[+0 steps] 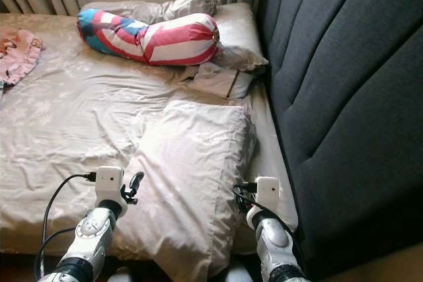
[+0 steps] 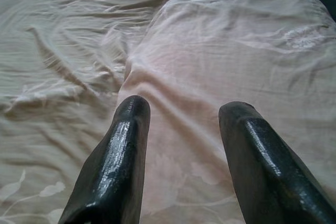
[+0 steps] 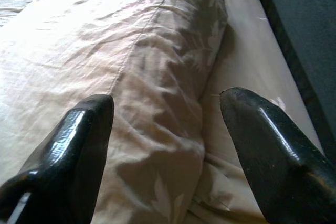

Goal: Clean up the room

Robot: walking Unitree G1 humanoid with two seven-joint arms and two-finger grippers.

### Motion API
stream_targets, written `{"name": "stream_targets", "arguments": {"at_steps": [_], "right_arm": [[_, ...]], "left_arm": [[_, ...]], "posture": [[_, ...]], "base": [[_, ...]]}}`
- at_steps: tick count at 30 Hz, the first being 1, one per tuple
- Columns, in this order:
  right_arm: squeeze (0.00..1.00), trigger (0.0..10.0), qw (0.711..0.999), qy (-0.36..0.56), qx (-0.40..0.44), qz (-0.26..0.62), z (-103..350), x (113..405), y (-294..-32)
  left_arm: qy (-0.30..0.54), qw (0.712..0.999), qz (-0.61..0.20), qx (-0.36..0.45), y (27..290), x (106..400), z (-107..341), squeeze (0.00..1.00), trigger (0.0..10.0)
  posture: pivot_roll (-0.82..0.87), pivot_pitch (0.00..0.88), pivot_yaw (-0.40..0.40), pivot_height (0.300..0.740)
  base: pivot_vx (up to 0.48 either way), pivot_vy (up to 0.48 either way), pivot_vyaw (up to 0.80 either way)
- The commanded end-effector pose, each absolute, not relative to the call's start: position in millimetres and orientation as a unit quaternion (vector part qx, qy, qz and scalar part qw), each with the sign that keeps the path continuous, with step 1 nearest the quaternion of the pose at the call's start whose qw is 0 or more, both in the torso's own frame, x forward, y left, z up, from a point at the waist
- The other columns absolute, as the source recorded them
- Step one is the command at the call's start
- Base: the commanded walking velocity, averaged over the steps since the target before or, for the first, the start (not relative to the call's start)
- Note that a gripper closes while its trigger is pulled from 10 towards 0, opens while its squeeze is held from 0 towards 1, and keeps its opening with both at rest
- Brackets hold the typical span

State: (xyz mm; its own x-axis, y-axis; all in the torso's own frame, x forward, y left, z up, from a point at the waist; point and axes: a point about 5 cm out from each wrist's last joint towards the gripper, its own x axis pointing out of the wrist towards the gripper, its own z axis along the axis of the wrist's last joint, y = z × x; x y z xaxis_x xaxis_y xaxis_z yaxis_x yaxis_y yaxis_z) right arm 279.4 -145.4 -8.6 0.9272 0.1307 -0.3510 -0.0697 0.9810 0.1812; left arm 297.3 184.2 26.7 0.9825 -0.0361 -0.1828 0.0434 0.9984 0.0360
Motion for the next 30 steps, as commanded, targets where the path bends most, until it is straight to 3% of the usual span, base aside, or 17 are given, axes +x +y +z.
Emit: {"name": "stream_targets", "arguments": {"at_steps": [1, 9, 30], "right_arm": [[0.00, 10.0, 0.980, 0.179, 0.078, 0.043, -6.8, 280.8, -149.4], [0.00, 10.0, 0.979, 0.181, 0.083, 0.047, -7.2, 280.6, -149.2], [0.00, 10.0, 0.978, 0.190, 0.077, 0.043, -10.0, 278.6, -148.7]], "left_arm": [[0.098, 0.995, -0.024, 0.020, 182.4, 298.2, 26.2, 0.00, 10.0], [0.099, 0.995, -0.025, 0.020, 182.5, 298.3, 26.2, 0.00, 10.0], [0.111, 0.993, -0.024, 0.015, 182.4, 297.8, 23.6, 0.00, 10.0]], "posture": [[-0.15, 0.080, -0.077, 0.696], [-0.15, 0.081, -0.077, 0.740], [-0.15, 0.079, -0.077, 0.740]], "base": [[0.000, 0.000, 0.00], [0.000, 0.000, 0.00], [0.000, 0.000, 0.00]]}}
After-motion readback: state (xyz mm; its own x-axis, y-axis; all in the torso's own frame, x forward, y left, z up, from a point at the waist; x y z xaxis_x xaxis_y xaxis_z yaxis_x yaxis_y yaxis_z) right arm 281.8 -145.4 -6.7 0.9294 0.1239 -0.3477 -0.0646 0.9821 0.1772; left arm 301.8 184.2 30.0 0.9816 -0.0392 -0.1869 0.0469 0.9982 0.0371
